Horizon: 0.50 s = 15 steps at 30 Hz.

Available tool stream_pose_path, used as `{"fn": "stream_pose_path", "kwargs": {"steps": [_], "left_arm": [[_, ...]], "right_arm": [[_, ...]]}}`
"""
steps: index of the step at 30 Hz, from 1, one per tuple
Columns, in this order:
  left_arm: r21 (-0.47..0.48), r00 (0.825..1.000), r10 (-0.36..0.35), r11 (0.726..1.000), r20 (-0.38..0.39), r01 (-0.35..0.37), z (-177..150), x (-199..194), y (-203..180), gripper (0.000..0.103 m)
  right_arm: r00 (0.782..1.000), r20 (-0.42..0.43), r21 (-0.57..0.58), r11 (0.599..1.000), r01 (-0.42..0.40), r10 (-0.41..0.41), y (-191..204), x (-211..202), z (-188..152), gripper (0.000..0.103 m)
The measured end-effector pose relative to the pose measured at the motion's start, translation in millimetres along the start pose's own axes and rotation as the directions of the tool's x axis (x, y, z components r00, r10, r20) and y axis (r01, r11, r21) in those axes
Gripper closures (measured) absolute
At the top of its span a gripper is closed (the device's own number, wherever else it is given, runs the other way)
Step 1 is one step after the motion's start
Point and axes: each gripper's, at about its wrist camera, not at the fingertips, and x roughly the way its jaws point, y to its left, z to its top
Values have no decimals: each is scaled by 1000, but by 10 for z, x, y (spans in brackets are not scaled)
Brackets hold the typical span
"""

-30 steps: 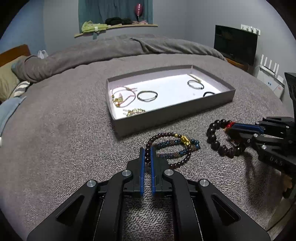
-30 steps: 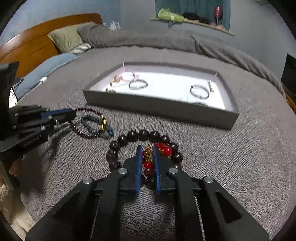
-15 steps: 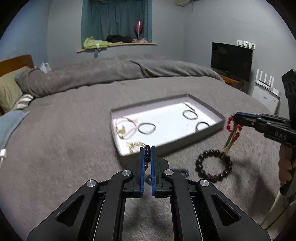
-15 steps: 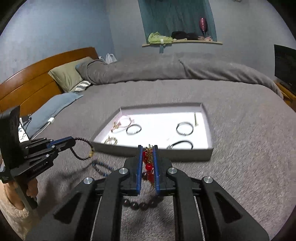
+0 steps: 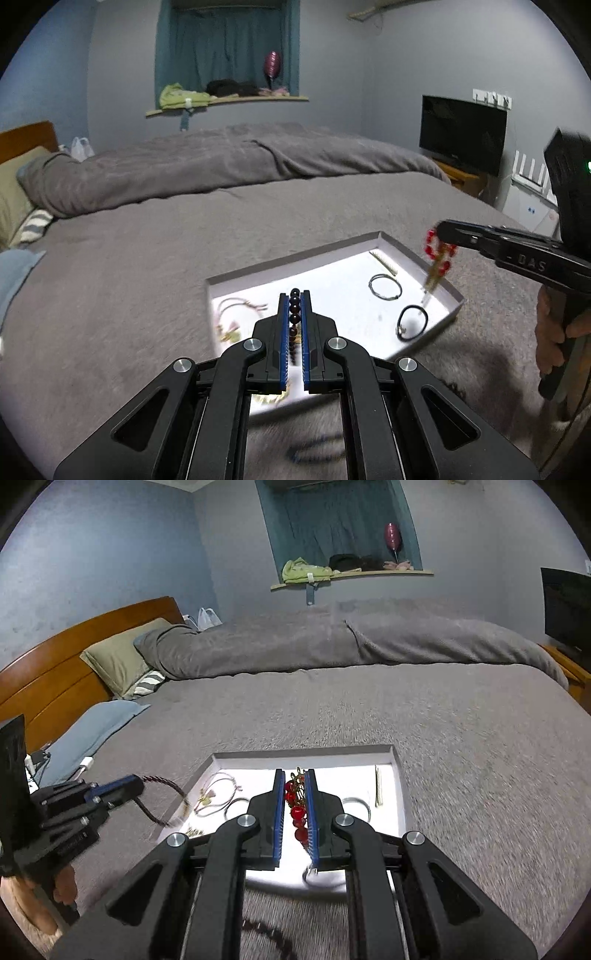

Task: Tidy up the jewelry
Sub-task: 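Carry both bracelets over the white box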

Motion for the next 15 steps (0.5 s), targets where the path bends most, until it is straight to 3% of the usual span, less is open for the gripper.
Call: {"fn": "stream_pose_path", "kwargs": {"steps": [3, 10, 15], "left_arm": [[-1, 999, -29, 1000, -28, 29, 57, 288, -10, 97], [39, 998, -22, 999, -53, 24, 270, 765, -73, 97], [-12, 992, -76, 997, -98, 75, 414, 1145, 28, 96]], "right_arm": [[1000, -20, 5, 1000, -6, 6, -8, 264, 59, 93], [1000, -23, 53, 998, 15, -14, -161, 733, 196, 93], [999, -42, 91, 995, 37, -33, -340, 955, 271, 93]]}}
